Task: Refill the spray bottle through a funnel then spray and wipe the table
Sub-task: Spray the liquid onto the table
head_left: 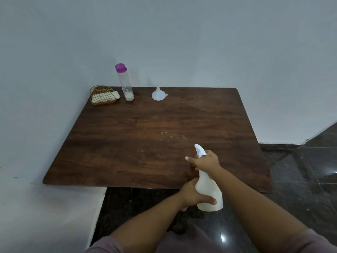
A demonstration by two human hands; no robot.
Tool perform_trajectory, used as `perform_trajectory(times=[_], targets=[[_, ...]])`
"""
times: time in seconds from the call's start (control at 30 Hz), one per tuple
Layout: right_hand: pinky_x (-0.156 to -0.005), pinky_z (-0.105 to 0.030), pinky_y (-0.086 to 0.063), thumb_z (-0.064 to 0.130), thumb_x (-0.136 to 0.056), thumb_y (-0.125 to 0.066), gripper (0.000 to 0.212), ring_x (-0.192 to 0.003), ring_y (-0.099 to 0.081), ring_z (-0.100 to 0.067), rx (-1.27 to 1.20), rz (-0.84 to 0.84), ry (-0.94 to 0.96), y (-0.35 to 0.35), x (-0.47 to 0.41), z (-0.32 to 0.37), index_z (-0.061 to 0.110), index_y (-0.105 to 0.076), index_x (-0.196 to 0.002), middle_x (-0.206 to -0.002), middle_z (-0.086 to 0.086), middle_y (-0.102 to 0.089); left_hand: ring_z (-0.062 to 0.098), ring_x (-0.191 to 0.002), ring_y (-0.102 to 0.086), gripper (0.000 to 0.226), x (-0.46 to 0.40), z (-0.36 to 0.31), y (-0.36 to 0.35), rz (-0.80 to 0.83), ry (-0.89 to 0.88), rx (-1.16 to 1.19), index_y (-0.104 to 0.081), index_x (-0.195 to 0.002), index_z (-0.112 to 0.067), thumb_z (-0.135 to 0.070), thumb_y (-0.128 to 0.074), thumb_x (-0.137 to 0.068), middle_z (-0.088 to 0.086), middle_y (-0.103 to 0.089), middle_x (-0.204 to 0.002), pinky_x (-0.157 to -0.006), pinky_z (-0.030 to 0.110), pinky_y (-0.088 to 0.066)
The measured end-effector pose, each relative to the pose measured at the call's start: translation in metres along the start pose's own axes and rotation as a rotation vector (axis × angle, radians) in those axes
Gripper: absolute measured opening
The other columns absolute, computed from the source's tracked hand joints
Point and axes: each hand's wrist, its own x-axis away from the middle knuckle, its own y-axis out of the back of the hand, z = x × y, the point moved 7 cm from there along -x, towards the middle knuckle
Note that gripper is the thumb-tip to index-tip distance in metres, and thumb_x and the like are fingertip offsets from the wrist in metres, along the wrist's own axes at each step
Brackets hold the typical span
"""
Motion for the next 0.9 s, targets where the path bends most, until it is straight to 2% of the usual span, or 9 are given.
perform_trajectory(times=[0.1, 0.23, 0.3, 0.43, 0.6, 0.73, 0.83, 0.9], targets=[[-0.085, -0.038, -0.056, 0.036, -0.069, -0.084, 0.051, -0.083, -0.064, -0.018, -0.025, -0.023, -0.006, 0.010, -0.001, -0.007, 0.012, -0.056, -0.104, -0.095, -0.002, -0.062, 0.008, -0.116, -0.055, 0.082, -0.002, -0.002, -0.007, 0.022, -0.008, -0.019, -0.053, -0.129, -0.037, -0.037, -0.091, -0.056, -0.015, -0.060, -0.124, -0.096, 0.037, -0.052], [-0.083, -0.036, -0.054, 0.032, -0.071, -0.083, 0.038, -0.087, -0.060, -0.018, -0.002, -0.045, -0.012, 0.020, 0.001, -0.010, 0.020, -0.050, -0.085, -0.093, -0.001, -0.060, 0.010, -0.119, -0.054, 0.093, -0.005, -0.006, -0.018, 0.023, -0.024, -0.046, -0.050, -0.130, -0.041, -0.050, -0.092, -0.048, -0.016, -0.058, -0.127, -0.096, 0.041, -0.053], [-0.084, -0.036, -0.054, 0.036, -0.070, -0.084, 0.039, -0.086, -0.063, -0.018, 0.010, -0.014, 0.002, 0.021, 0.001, -0.009, 0.020, -0.051, -0.084, -0.090, -0.004, -0.063, 0.010, -0.119, -0.054, 0.093, -0.006, -0.008, -0.021, 0.023, -0.033, -0.034, -0.050, -0.131, -0.040, -0.050, -0.092, -0.048, -0.017, -0.058, -0.127, -0.096, 0.041, -0.053], [-0.087, -0.036, -0.053, 0.053, -0.067, -0.079, 0.056, -0.097, -0.062, -0.021, 0.069, 0.071, 0.052, 0.019, -0.001, -0.004, 0.013, -0.057, -0.100, -0.099, -0.003, -0.063, 0.009, -0.118, -0.054, 0.091, -0.006, -0.013, -0.019, -0.003, -0.039, -0.012, -0.051, -0.131, -0.039, -0.045, -0.091, -0.050, -0.017, -0.059, -0.125, -0.097, 0.039, -0.053], [-0.086, -0.036, -0.053, 0.037, -0.072, -0.081, 0.051, -0.092, -0.061, -0.020, 0.030, -0.043, 0.038, 0.022, 0.001, -0.005, 0.011, -0.055, -0.107, -0.098, -0.002, -0.062, 0.007, -0.117, -0.054, 0.091, -0.005, -0.010, -0.017, -0.031, -0.043, -0.044, -0.049, -0.132, -0.039, -0.045, -0.092, -0.052, -0.018, -0.058, -0.125, -0.095, 0.037, -0.053], [-0.086, -0.036, -0.054, 0.046, -0.068, -0.082, 0.058, -0.093, -0.062, -0.018, 0.039, 0.051, 0.055, 0.016, -0.002, -0.005, 0.010, -0.056, -0.105, -0.099, -0.003, -0.063, 0.009, -0.120, -0.051, 0.097, -0.003, -0.011, -0.016, -0.034, -0.041, -0.072, -0.046, -0.136, -0.038, -0.047, -0.091, -0.051, -0.017, -0.055, -0.129, -0.096, 0.036, -0.052], [-0.086, -0.034, -0.050, 0.050, -0.069, -0.079, 0.060, -0.104, -0.057, -0.020, -0.037, 0.100, 0.103, 0.016, 0.002, 0.006, 0.019, -0.055, -0.115, -0.113, 0.001, -0.059, 0.010, -0.121, -0.050, 0.097, -0.002, -0.021, -0.004, -0.058, -0.063, -0.128, -0.042, -0.139, -0.033, -0.045, -0.090, -0.055, -0.015, -0.053, -0.131, -0.096, 0.034, -0.051], [-0.086, -0.032, -0.043, 0.056, -0.069, -0.077, 0.077, -0.115, -0.051, -0.021, -0.072, 0.125, 0.167, 0.019, 0.002, 0.022, 0.027, -0.044, -0.133, -0.121, 0.009, -0.049, 0.009, -0.120, -0.051, 0.096, -0.002, -0.035, 0.011, -0.091, -0.096, -0.164, -0.043, -0.137, -0.030, -0.041, -0.092, -0.056, -0.015, -0.054, -0.130, -0.095, 0.033, -0.051]])
